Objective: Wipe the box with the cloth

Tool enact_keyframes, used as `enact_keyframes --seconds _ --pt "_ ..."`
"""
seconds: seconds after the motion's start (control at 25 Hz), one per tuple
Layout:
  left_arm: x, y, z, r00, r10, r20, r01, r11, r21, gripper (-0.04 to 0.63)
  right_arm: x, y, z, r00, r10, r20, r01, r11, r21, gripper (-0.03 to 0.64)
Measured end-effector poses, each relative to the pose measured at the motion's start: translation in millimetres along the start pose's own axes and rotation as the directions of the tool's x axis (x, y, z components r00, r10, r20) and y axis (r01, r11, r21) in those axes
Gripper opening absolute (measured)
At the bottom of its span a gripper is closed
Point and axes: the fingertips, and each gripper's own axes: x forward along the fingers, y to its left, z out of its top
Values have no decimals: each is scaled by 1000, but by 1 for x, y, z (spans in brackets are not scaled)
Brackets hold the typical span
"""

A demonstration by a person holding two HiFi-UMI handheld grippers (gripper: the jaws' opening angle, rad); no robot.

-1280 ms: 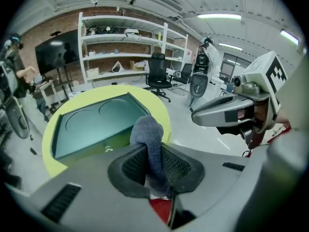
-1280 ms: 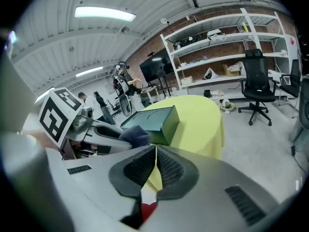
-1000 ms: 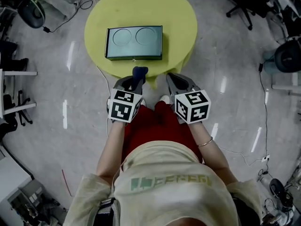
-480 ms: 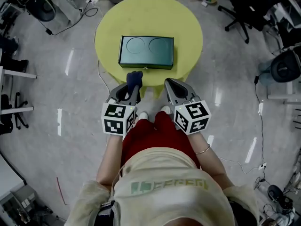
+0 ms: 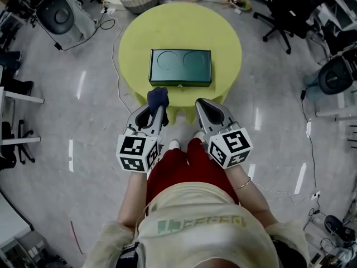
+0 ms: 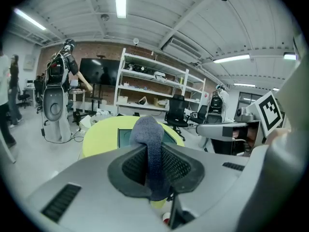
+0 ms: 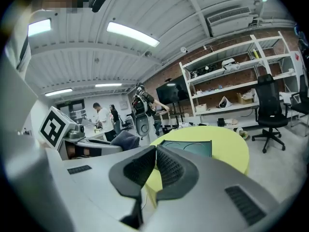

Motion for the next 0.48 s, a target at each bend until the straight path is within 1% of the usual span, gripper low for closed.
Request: enact_keyframes --seconds 0.2,0.48 --pt "-18 8 12 997 -12 75 13 1000 -15 61 0 17 9 999 -8 41 8 1000 -7 38" --pt "-50 6 19 986 -40 159 38 999 16 61 -15 49 12 993 -18 117 24 999 -49 37"
